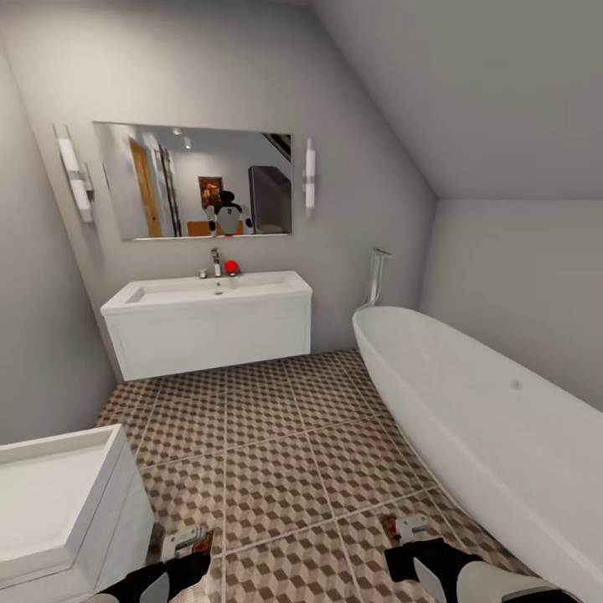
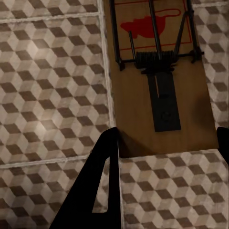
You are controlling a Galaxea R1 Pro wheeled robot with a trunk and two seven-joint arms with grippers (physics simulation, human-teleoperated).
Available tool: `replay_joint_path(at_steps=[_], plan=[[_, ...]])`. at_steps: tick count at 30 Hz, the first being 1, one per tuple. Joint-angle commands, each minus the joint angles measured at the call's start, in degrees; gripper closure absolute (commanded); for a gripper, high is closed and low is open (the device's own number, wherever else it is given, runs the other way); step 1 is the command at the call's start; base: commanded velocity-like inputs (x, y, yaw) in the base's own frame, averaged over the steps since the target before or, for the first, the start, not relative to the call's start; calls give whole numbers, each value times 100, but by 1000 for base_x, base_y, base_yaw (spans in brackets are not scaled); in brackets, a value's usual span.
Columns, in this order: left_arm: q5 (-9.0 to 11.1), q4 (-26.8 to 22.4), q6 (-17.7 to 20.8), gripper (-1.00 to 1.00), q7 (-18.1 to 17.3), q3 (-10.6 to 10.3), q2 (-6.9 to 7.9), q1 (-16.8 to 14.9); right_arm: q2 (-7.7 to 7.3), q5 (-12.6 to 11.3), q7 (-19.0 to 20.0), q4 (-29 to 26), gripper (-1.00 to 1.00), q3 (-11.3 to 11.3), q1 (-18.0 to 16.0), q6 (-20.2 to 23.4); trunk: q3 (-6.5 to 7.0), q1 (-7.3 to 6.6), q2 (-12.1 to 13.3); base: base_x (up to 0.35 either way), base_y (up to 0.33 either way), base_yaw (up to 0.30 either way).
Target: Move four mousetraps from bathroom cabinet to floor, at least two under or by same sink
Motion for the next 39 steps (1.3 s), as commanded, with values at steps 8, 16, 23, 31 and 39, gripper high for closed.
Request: replay_joint_path(at_steps=[8, 16, 23, 31, 39], plan=[[-47, -6, 23, 100, 1, 50, 7, -2, -15, -16, 38, 7, 100, 40, -7, -9, -6, 3, -3, 322, -58, 76], [-47, -7, 23, 100, -6, 48, 3, -2, -22, -19, 3, 7, 100, 32, -7, 0, -6, 3, -3, 321, -70, 251], [-47, -8, 23, 100, -8, 45, 1, -2, -28, -20, -1, 6, 100, 31, -7, 1, -6, 3, -3, 322, -70, 225], [-55, -6, 23, 100, -8, 39, -16, -2, -22, -20, 0, 7, 100, 35, -7, 1, -6, 3, -3, 321, -70, 33], [-68, -6, 23, 100, -8, 39, -17, -2, -22, -20, -1, 7, 100, 33, -7, 1, -6, 3, -3, 322, -71, 1]])
